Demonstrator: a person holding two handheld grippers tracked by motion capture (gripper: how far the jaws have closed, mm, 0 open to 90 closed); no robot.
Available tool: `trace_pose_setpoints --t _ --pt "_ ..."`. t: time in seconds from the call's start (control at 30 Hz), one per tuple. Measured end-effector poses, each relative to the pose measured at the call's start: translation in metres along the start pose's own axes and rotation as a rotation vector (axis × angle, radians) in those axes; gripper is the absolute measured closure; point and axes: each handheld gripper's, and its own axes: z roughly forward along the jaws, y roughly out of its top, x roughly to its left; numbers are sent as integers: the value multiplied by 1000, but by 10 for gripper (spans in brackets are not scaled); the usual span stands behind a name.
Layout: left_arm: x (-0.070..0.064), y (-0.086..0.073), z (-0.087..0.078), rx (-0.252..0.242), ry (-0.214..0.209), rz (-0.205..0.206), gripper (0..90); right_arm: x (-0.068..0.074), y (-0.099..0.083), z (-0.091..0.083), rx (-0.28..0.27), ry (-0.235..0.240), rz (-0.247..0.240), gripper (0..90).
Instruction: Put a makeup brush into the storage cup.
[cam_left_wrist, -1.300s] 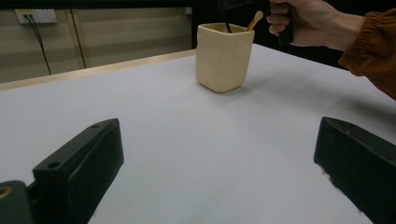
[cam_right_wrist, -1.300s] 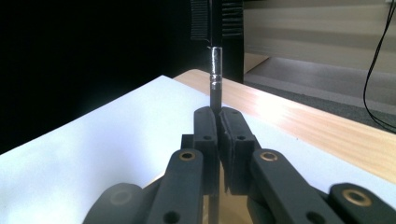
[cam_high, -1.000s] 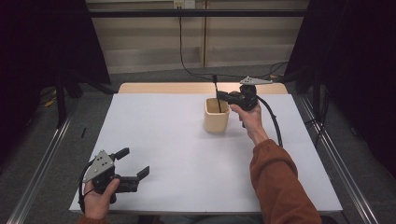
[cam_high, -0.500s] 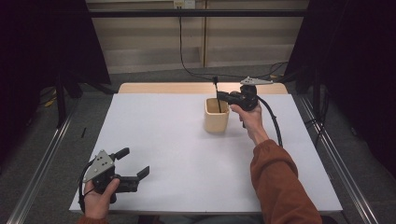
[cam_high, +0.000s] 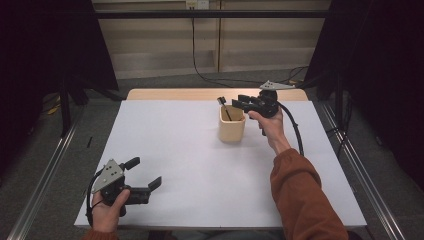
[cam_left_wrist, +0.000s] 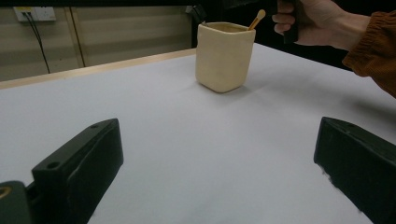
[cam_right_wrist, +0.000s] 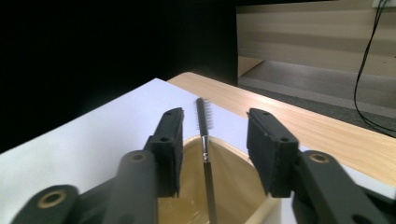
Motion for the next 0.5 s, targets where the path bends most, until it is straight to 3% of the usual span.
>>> trace_pose_setpoints --t 0.4,0.5 --pt "2 0 4 10 -4 -4 16 0 1 0 13 -15 12 170" --pt "1 1 4 9 -11 -2 16 1 1 -1 18 -37 12 81"
